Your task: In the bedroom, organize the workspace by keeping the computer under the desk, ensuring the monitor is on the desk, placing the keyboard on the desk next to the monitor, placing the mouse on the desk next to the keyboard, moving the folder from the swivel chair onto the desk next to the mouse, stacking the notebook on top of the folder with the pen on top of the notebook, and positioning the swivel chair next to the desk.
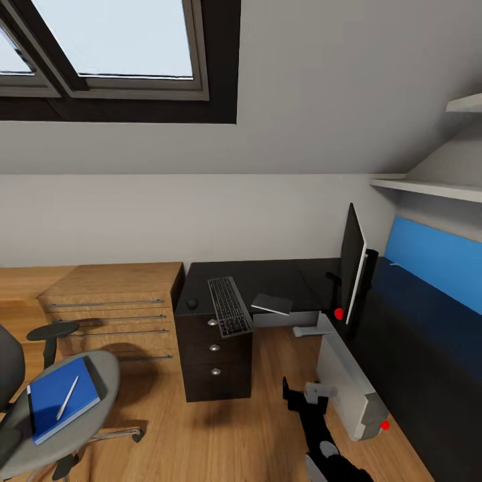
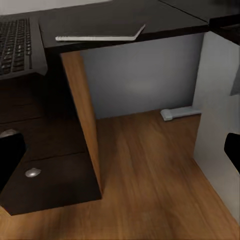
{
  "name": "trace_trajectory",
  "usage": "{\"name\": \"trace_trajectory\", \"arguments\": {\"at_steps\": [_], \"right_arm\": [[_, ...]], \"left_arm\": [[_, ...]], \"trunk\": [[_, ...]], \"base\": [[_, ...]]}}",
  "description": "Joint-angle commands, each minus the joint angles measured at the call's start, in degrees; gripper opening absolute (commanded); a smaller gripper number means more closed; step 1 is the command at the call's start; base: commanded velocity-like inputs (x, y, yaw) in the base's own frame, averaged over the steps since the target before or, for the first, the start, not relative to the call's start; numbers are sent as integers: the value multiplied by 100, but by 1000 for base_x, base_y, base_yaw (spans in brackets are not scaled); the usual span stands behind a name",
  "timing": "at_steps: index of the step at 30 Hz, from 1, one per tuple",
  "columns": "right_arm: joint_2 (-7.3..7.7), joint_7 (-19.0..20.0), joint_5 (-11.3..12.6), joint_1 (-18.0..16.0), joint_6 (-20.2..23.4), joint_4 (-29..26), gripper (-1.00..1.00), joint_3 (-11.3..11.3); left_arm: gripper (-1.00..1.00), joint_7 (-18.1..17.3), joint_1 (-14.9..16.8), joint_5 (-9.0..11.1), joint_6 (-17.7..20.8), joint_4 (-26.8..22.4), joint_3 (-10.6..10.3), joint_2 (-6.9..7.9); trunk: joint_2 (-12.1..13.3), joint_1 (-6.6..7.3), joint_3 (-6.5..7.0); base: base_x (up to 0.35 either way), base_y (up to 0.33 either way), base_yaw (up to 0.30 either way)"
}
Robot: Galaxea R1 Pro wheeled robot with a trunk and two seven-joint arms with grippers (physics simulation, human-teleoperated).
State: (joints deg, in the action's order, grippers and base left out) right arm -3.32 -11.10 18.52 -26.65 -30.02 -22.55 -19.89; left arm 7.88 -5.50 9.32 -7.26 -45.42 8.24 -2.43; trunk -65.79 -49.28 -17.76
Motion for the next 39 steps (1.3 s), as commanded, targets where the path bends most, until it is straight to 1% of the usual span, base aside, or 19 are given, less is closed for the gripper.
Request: {"name": "trace_trajectory", "arguments": {"at_steps": [1,5,7,9,11,14,15,17,20,24,26,27,29,31,34,35,37,38,39], "right_arm": [[50,-70,31,-6,322,-317,100,-42],[280,-161,56,-7,1937,-1619,100,-18],[381,-259,78,-7,2932,-2266,100,41],[442,-424,144,-7,4013,-2886,100,212],[472,-638,281,-7,5116,-3476,100,533],[450,-958,586,-7,6642,-4300,100,1173],[394,-1104,811,-7,7424,-4781,100,1576],[335,-1196,1011,-5,7924,-5146,100,1888],[297,-1279,1209,0,8303,-5449,100,2181],[301,-1346,1325,6,8476,-5598,100,2367],[357,-1374,1365,8,8519,-5648,100,2454],[495,-1388,1391,10,8546,-5678,100,2580],[568,-1382,1399,10,8553,-5679,100,2648],[720,-1363,1409,10,8550,-5684,100,2834],[793,-1357,1409,11,8532,-5686,100,2961],[844,-1353,1404,11,8458,-5683,100,3046],[874,-1352,1372,12,8383,-5682,100,3075],[901,-1351,1301,17,8346,-5680,100,3083],[930,-1346,935,56,8173,-5659,100,3079]], "left_arm": [[100,2,-1,53,-13,-8,3,-3],[100,4,-2,53,-18,-8,8,-3],[100,4,-3,53,-19,-6,9,-3],[100,3,-3,53,-20,-6,12,0],[100,3,-3,53,-20,-8,15,2],[100,3,-3,53,-20,-5,17,4],[100,3,-3,53,-21,-4,18,5],[100,3,-3,53,-24,-4,19,5],[100,3,-2,53,-27,-4,20,6],[100,3,-1,53,-28,-3,20,6],[100,3,-2,53,-29,-2,20,6],[100,-1,-3,53,-34,-3,18,6],[100,0,-3,51,-35,-2,19,6],[100,-4,-3,46,-38,-2,18,10],[100,-9,-3,45,-38,-2,16,13],[100,-12,-4,43,-38,-3,13,14],[100,-10,-4,39,-38,0,12,14],[100,-9,-4,37,-38,2,12,14],[100,-10,-4,36,-31,5,12,15]], "trunk": [[-4,-1,-6],[-4,-1,-6],[-4,-1,-6],[-4,-1,-6],[-4,-1,-6],[-4,-1,-6],[-4,-1,-6],[-4,-1,-6],[-4,-1,-6],[-4,-1,-6],[-4,-1,-6],[-4,-1,-6],[-4,-1,-6],[-4,-1,-5],[-4,-1,0],[-4,-1,1],[-4,-1,3],[-4,-1,4],[-4,-1,4]], "base": [[0,0,0],[0,0,0],[0,0,0],[0,0,0],[0,0,0],[0,0,0],[0,0,0],[0,0,0],[0,0,0],[0,0,0],[0,0,0],[0,0,0],[0,0,0],[0,0,-74],[0,0,-201],[0,0,-251],[0,0,-261],[0,-22,-267],[0,-166,-272]]}}
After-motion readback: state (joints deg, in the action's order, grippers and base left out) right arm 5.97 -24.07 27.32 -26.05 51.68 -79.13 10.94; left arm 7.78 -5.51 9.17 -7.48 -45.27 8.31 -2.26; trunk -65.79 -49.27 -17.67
